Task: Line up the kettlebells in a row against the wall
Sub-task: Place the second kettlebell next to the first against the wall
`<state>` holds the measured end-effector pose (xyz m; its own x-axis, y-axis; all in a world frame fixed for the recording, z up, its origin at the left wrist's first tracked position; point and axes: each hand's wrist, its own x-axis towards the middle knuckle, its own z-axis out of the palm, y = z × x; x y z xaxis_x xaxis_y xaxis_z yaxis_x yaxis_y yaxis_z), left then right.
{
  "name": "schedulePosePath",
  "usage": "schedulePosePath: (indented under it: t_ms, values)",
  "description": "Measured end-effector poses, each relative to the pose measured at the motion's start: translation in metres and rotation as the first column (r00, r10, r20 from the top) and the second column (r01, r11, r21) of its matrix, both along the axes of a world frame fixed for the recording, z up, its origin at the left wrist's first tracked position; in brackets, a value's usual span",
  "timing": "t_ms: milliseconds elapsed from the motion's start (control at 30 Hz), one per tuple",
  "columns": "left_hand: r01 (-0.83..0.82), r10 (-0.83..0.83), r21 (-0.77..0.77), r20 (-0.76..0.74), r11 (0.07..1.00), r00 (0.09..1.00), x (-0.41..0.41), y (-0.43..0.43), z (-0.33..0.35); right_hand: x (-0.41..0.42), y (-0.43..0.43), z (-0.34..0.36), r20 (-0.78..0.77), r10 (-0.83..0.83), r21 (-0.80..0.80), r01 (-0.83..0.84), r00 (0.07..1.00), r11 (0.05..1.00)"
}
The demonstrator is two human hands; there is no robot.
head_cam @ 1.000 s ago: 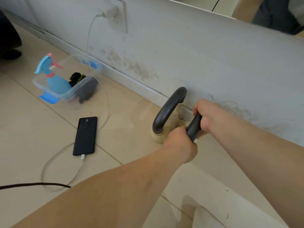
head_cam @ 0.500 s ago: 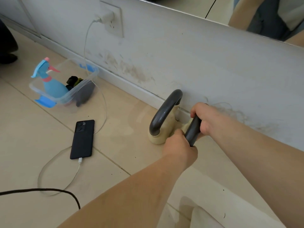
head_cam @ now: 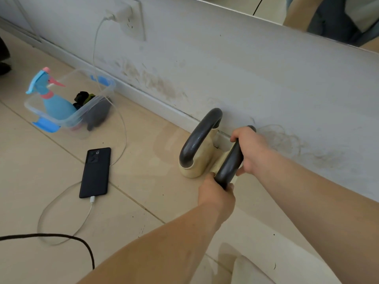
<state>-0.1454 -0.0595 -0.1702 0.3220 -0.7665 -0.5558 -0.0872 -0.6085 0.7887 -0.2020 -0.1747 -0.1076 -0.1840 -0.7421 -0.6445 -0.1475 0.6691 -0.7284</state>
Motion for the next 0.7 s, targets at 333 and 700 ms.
schedulePosePath:
  t_ms: [333, 700]
  values:
    - [0.223, -0.225, 0.049, 0.064, 0.974, 0.972, 0.018, -0.004, 0.002, -0.009, 0.002, -0.002, 0.056, 0.073, 0.041, -0.076, 0.996, 0.996]
    - [0.781, -0.888, 0.552, -0.148, 0.291, 0.435, -0.005, 0.093, -0.016, -0.089, 0.145, -0.061, -0.422, 0.888, 0.264, -0.912, 0.182, 0.313]
